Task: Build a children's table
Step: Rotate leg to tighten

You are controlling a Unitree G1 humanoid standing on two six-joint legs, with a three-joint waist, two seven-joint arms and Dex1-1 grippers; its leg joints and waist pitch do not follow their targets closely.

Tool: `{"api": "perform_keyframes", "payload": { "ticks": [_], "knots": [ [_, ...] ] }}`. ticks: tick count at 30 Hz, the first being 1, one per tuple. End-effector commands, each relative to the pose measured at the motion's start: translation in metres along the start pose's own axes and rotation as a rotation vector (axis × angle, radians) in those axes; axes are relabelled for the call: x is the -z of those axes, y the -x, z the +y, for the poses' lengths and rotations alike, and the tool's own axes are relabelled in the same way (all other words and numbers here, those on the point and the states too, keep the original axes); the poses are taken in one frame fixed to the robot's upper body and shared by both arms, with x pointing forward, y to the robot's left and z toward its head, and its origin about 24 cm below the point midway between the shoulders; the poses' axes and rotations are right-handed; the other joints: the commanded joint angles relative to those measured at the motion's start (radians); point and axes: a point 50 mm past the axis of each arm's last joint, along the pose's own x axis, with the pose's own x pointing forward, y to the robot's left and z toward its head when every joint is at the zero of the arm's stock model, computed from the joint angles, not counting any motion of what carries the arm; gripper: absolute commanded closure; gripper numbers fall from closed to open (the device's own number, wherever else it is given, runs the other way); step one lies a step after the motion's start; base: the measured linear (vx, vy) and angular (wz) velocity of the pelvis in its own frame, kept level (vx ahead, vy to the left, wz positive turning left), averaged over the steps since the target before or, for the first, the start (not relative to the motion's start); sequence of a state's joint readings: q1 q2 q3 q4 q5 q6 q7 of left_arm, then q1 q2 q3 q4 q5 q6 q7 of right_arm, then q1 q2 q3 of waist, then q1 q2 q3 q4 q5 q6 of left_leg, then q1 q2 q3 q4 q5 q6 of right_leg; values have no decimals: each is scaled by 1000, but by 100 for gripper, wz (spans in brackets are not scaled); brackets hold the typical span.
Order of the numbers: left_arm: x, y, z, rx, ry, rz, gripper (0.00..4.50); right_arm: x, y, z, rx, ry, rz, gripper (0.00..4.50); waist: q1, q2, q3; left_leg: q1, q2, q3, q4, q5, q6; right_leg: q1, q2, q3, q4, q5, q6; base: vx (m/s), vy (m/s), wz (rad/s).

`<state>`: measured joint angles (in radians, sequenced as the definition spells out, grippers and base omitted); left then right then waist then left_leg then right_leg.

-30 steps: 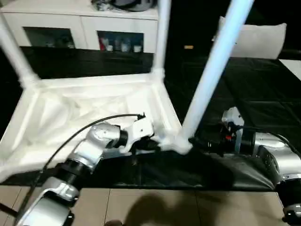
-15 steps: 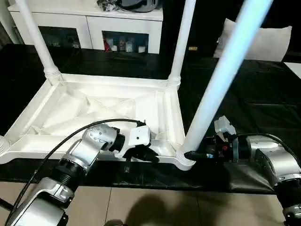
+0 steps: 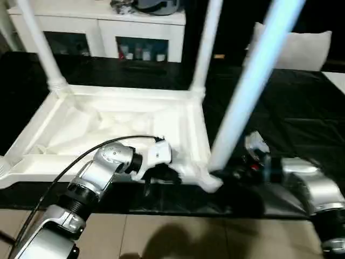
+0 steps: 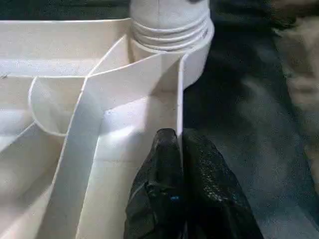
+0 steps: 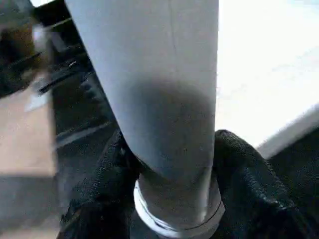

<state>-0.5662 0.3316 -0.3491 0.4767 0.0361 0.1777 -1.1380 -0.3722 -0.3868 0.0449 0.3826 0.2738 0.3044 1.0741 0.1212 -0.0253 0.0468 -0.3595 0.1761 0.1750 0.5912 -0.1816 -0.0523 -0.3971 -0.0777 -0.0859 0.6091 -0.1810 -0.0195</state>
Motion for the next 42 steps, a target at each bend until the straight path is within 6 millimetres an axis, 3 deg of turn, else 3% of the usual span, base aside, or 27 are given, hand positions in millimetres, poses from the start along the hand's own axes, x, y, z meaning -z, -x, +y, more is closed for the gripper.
{"api": "perform_keyframes", "payload": {
  "ticks": [1, 3, 6, 7, 9, 11, 15, 17, 21, 26, 31, 35, 38, 42],
  "knots": [
    [-19, -20, -2, -39, 42, -62, 450, 4, -15, -4, 143, -92, 16, 254, -10, -3, -45, 11, 58, -31, -85, -332, -18, 35, -91, 48, -109, -533, -112, 0, 0, 0],
    [-26, -30, 4, -155, 120, -73, 450, 6, -28, -6, 280, -128, 53, 254, -22, 3, -47, 11, 55, -34, -84, -346, -23, 37, -90, 47, -112, -545, -100, 0, 0, 0],
    [-34, -42, 11, -307, 191, -76, 450, 8, -47, -7, 422, -246, 44, 254, -41, -2, -49, 5, 52, -35, -84, -332, -24, 39, -88, 46, -112, -514, -105, 0, 0, 0],
    [-37, -45, 13, -338, 200, -80, 450, 8, -50, -7, 446, -264, 33, 254, -43, -2, -49, 11, 50, -33, -80, -331, -21, 33, -88, 46, -116, -515, -105, 0, 0, 0],
    [-42, -50, 14, -376, 220, -96, 450, 7, -55, -7, 475, -250, 21, 254, -40, -2, -52, 7, 49, -27, -79, -297, 1, 37, -88, 49, -117, -477, -104, 0, 0, 0],
    [-48, -54, 13, -395, 225, -108, 450, 5, -59, -4, 471, -200, 8, 199, -36, -4, -55, 4, 51, -25, -80, -264, 14, 41, -87, 50, -111, -414, -112, 0, 0, 0],
    [-51, -55, 10, -378, 201, -112, 450, 2, -59, -2, 452, -181, -15, 166, -28, -3, -58, 1, 52, -22, -79, -212, 32, 47, -84, 52, -99, -305, -142, 0, 0, 0],
    [-50, -54, 9, -366, 164, -95, 450, -3, -53, -4, 456, -169, -34, 153, -24, -1, -58, 2, 52, -20, -80, -192, 41, 49, -83, 52, -96, -261, -156, 0, 0, 0],
    [-45, -49, 10, -354, 139, -86, 450, -6, -41, -10, 441, -138, -52, 121, -22, 1, -58, 3, 54, -19, -80, -200, 43, 51, -84, 51, -97, -260, -162, 0, 0, 0],
    [-31, -33, 11, -279, 59, -46, 450, -12, -5, -19, 322, -8, -18, 65, -15, -1, -61, -3, 53, -18, -74, -167, 67, 58, -85, 49, -92, -204, -172, 0, 0, 0],
    [-20, -23, 8, -194, 6, -8, 450, -17, 12, -20, 240, 74, 31, 26, -16, 0, -62, -4, 56, -17, -71, -140, 84, 57, -84, 47, -84, -163, -194, 0, 0, 0],
    [-8, -9, 0, -23, -109, 36, 450, -23, 31, -20, 92, 162, 96, 26, -7, 3, -62, 1, 59, -17, -70, -160, 81, 54, -85, 46, -86, -196, -201, 0, 0, 0],
    [-4, -2, -6, 72, -154, 49, 450, -25, 37, -17, -12, 190, 115, 42, 3, 2, -60, 0, 62, -15, -71, -174, 82, 55, -86, 47, -85, -207, -197, 0, 0, 0],
    [-2, 2, -10, 148, -195, 73, 450, -27, 39, -10, -131, 187, 132, 55, 20, 6, -60, 7, 68, -15, -72, -189, 76, 49, -86, 46, -83, -221, -207, 0, 0, 0]
  ]
}}
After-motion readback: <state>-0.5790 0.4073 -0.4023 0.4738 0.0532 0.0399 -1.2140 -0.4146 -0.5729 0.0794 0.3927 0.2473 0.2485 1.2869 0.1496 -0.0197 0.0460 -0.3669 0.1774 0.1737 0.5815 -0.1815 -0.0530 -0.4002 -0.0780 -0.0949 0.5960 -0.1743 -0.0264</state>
